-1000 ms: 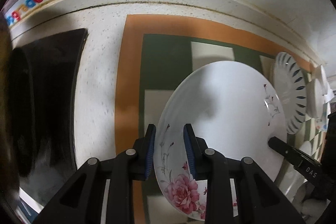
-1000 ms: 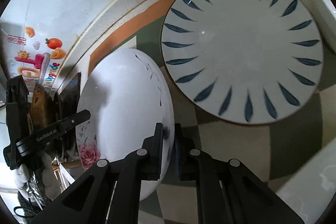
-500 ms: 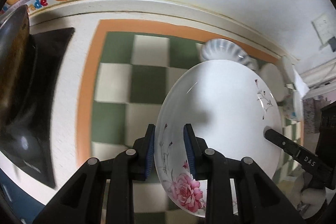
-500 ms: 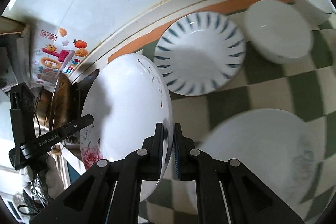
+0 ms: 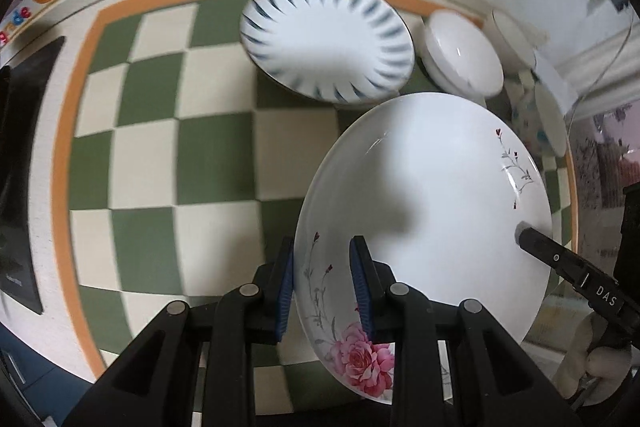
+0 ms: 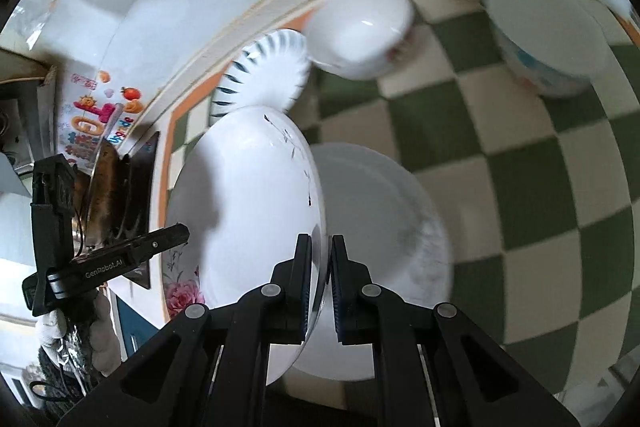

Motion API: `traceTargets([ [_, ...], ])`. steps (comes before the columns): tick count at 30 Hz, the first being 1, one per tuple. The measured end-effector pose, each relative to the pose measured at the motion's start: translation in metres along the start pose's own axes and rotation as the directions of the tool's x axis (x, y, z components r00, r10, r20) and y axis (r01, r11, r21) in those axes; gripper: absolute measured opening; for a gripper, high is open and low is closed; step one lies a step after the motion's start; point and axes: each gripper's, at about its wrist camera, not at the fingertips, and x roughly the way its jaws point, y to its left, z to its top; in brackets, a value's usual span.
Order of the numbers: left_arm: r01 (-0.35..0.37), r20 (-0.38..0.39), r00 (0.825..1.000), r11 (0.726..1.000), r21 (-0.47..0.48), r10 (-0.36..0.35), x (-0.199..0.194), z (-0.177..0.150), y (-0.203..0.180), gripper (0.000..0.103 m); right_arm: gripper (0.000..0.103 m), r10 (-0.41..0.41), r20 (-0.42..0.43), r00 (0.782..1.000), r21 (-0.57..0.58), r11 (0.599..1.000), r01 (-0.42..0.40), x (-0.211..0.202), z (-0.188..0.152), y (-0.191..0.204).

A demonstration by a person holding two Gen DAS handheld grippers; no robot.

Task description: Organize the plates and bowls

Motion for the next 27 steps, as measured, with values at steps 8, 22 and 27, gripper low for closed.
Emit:
traceTargets([
  [8, -0.043, -0.066, 0.997, 0.998, 0.038, 0.046, 0.035, -0.001, -0.028, 0.024, 0.011, -0.010, -0.022, 1.000, 0.052, 0.999, 0.011, 0.007, -0.014, -0.047],
  [22, -0.120, -0.096, 0.987, 0.989, 0.085, 0.128, 0.056, -0.003, -0.046, 0.024, 0.011, -0.029, -0.039, 0.999, 0.048, 0.998, 0.031, 0.013, -0.016, -0.054],
  [27, -0.126, -0.117, 0.984, 0.988, 0.087, 0.135, 0.065, -0.002, -0.052, 0.024, 0.011, -0.040, -0.051, 0.998, 0.050, 0.998, 0.043, 0.011, -0.015, -0.056],
])
